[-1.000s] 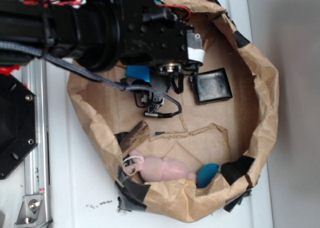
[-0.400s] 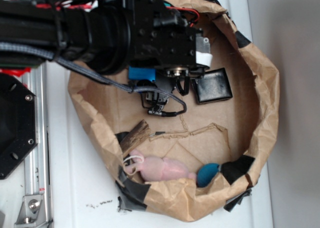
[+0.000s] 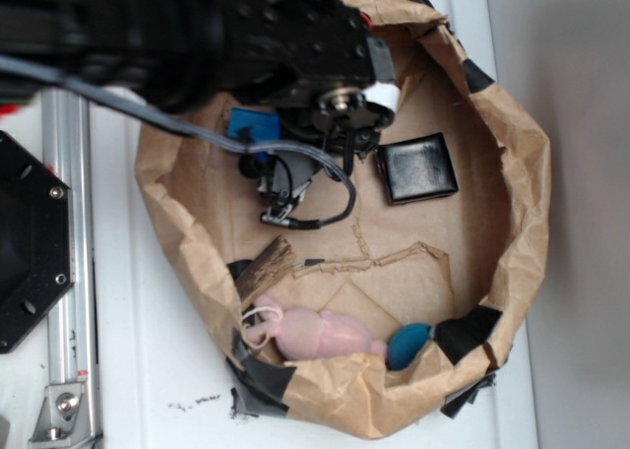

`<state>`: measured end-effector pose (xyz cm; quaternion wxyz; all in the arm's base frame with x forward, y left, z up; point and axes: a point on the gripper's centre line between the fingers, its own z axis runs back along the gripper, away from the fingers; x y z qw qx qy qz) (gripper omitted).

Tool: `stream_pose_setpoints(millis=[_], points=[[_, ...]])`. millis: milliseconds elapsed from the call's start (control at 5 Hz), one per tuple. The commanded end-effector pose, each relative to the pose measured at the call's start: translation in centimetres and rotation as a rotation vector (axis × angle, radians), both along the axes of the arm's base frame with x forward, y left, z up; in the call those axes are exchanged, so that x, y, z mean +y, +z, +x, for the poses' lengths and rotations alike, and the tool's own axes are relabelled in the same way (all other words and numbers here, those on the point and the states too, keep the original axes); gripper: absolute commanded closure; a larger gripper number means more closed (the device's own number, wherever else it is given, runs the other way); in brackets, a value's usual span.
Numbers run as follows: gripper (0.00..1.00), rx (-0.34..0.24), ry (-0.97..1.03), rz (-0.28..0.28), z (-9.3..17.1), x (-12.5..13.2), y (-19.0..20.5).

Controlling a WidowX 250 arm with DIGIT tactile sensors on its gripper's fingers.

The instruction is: Grab the blue block.

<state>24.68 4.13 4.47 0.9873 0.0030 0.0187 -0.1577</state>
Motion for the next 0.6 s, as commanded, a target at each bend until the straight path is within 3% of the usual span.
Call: stream_pose_setpoints(millis=[0, 400], points=[[1.00, -0.074, 0.087, 0.019, 2.5, -4.0, 10.1], [1.00, -0.081, 0.163, 0.041, 3.9, -3.9, 8.6]])
